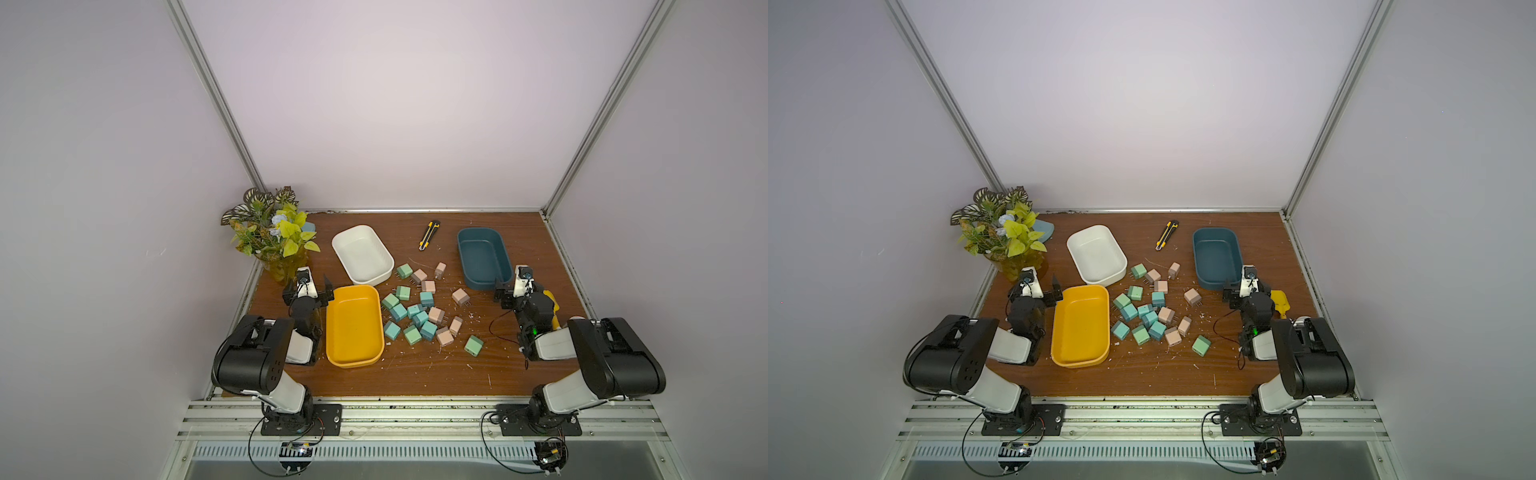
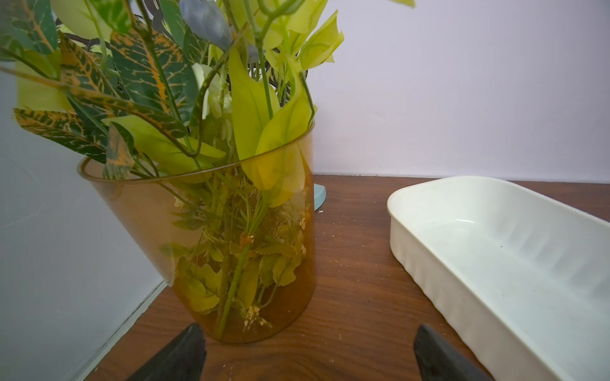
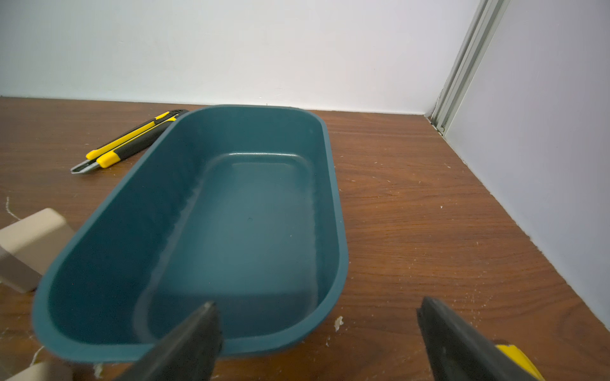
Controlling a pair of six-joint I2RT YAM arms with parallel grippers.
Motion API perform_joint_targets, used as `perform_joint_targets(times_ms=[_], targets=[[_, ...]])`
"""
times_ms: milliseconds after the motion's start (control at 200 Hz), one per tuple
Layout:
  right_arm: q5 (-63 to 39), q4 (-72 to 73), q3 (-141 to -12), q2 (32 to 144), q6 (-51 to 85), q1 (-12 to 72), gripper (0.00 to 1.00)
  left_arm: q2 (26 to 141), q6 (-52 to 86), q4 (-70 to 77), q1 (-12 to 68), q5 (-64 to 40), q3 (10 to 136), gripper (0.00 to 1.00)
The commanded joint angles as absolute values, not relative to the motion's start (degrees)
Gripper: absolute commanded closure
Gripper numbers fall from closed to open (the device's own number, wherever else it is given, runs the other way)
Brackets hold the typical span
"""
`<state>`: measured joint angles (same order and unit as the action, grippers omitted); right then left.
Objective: Place the plugs by color into the storage box
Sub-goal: Pick up the plug from the center of the board.
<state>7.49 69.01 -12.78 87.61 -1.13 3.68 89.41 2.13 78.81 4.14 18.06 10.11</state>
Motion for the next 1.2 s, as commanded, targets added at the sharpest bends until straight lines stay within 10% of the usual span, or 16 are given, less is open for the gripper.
perform_joint_targets(times_ms=[0,225,585,966,1196], targets=[[8.1,70.7,-13.7,87.0,-0.7,3.6,0.01,87.1,3.7,80.4,3.6,20.5,8.5,0.0],[7.6,70.9,-13.6,86.7,-0.5,3.2,0.03,83.4,-3.0,87.6,9.1,26.1,4.3,0.02],[9.7,36.7,-28.8,79.3,3.4,3.3,0.17,55.6,7.4,45.8,11.9,28.2,18.9,0.07],[4.8,15.1,-36.5,74.9,3.2,12.3,0.25,55.9,6.9,10.5,15.1,-7.4,45.6,0.15],[10.6,2.0,-34.3,65.1,19.0,26.8,0.28,57.0,-3.6,7.8,26.9,-6.4,43.3,0.15]])
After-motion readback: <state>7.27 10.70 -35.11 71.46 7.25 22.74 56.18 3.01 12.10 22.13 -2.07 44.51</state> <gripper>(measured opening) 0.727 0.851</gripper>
